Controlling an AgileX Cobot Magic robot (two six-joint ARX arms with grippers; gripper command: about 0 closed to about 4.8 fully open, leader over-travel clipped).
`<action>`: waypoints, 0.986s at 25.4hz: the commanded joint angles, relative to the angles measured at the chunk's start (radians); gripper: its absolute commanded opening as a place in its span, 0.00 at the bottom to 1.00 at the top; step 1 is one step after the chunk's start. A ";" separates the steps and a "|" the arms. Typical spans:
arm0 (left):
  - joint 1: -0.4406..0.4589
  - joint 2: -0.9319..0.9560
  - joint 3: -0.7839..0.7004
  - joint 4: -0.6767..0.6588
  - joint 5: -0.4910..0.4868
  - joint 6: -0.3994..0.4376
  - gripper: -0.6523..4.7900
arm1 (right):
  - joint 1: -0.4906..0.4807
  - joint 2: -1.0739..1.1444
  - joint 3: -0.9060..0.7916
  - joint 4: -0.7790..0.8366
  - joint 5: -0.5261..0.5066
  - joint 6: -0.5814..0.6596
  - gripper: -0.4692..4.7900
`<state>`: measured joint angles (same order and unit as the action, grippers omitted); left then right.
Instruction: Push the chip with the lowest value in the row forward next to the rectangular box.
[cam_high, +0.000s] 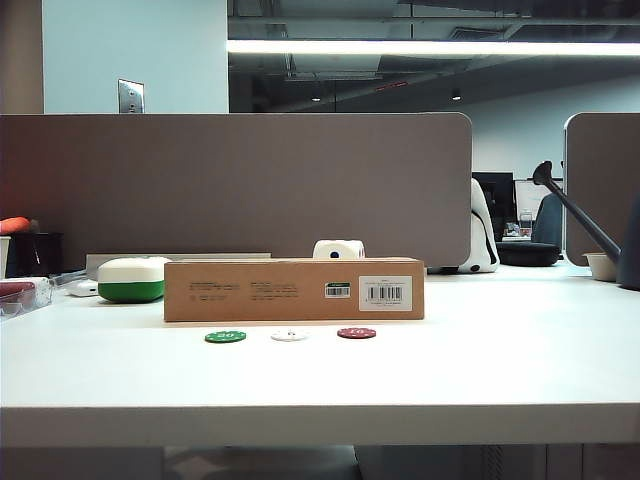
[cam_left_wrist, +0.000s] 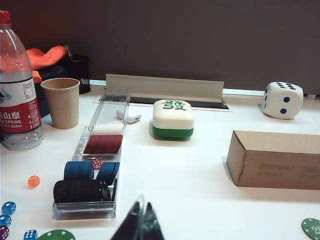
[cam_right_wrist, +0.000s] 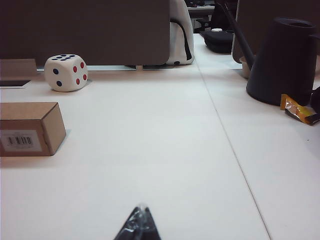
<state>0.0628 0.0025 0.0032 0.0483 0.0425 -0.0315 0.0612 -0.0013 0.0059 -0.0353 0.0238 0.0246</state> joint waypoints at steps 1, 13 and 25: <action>0.000 0.000 0.005 0.012 0.004 -0.003 0.11 | -0.001 0.000 -0.005 0.009 -0.001 -0.003 0.07; -0.013 0.001 0.023 -0.026 0.004 -0.003 0.11 | -0.001 0.000 -0.005 0.009 -0.001 -0.002 0.07; -0.409 0.328 0.242 -0.127 0.004 -0.003 0.11 | 0.000 0.000 -0.005 0.005 -0.005 0.143 0.07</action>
<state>-0.3218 0.2798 0.2222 -0.0864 0.0456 -0.0319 0.0612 -0.0013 0.0059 -0.0368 0.0231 0.1368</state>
